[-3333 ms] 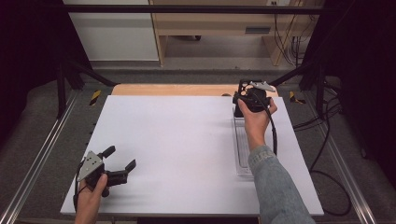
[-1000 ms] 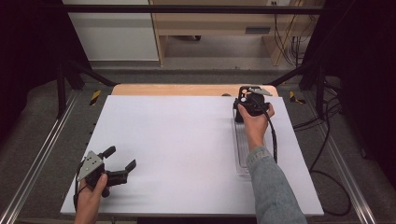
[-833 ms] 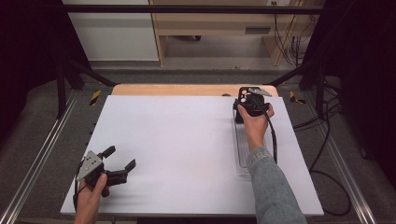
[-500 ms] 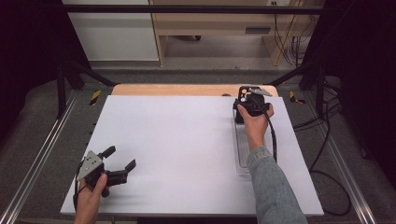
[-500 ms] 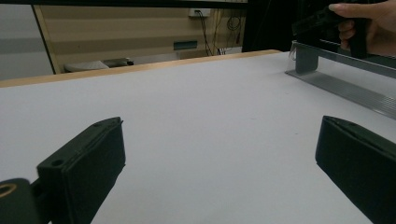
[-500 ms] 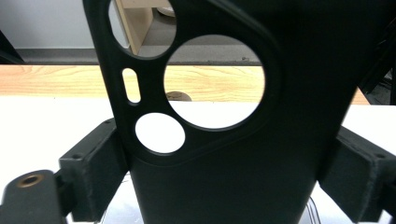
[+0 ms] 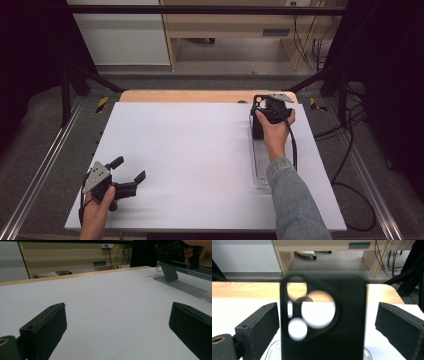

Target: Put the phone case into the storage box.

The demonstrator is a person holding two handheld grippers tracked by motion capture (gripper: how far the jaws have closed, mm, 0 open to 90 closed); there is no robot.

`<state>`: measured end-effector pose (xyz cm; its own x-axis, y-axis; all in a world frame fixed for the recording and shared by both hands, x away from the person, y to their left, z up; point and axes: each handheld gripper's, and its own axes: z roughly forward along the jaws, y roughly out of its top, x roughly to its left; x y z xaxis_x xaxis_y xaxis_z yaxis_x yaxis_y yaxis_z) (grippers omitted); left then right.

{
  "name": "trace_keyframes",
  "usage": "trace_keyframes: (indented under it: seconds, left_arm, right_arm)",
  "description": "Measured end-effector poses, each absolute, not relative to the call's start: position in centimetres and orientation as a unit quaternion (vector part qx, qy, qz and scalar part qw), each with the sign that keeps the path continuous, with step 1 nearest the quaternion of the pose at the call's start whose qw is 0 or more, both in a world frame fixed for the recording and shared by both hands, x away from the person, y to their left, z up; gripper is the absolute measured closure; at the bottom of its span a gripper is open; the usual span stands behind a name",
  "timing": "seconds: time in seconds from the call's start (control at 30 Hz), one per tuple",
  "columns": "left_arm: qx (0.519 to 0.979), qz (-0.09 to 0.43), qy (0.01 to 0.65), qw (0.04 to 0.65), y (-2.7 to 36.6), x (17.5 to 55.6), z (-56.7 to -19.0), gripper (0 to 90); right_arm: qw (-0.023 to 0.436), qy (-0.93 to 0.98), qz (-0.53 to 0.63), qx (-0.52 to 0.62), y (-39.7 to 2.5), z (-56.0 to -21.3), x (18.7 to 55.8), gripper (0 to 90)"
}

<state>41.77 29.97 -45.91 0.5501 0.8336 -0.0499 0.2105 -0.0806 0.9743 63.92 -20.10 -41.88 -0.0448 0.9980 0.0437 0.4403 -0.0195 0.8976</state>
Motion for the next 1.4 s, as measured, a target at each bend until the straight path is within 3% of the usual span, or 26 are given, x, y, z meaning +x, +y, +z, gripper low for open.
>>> trace_keyframes:
  seconds: [1.4]
  left_arm:
    - [0.679, 0.288, 0.380, 0.559, 30.2, 41.7, -45.8, 1.5]
  right_arm:
    - [0.329, 0.612, 0.442, 0.567, -20.1, -38.4, 61.1, 6.4]
